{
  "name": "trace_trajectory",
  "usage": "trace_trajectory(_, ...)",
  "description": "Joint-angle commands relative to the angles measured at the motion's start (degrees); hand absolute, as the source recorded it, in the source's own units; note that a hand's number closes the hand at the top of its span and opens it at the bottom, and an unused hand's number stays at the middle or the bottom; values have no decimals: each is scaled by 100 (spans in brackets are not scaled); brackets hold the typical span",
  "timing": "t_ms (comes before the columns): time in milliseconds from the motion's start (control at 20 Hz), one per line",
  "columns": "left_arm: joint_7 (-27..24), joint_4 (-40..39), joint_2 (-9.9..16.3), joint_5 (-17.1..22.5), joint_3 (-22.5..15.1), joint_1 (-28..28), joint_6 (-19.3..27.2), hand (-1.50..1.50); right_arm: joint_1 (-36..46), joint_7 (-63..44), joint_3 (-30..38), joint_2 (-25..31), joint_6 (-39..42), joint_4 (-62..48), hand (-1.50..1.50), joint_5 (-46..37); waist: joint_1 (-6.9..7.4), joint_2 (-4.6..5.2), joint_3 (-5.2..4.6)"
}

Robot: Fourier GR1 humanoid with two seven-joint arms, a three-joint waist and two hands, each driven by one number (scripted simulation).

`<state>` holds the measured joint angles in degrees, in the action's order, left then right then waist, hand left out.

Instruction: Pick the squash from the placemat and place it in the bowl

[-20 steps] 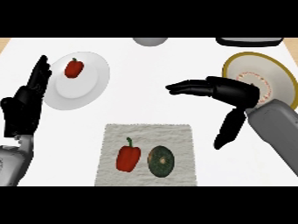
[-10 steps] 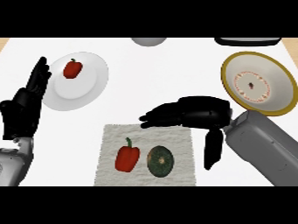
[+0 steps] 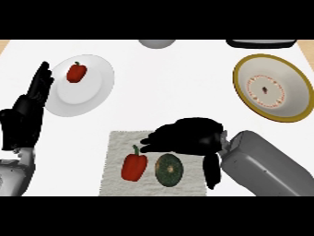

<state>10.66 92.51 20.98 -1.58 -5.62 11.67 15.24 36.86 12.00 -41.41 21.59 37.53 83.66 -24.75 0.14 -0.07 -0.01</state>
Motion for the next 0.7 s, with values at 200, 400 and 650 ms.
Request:
trace_trajectory(200, 21, 164, -86, -66, 239, -94, -282, 0, -211, 139, -84, -810, -334, -901, -150, -1193, 37, 10, 2)
trace_trajectory(400, 4, -245, -256, -211, 345, 195, -385, 0, -227, 577, 185, -898, -230, -1208, -150, -1526, 12, 14, 2)
trace_trajectory(650, -138, -128, -522, -484, 310, -9, -330, 0, -448, 467, 318, -1367, -148, -1256, -150, -1943, 6, 7, 1)
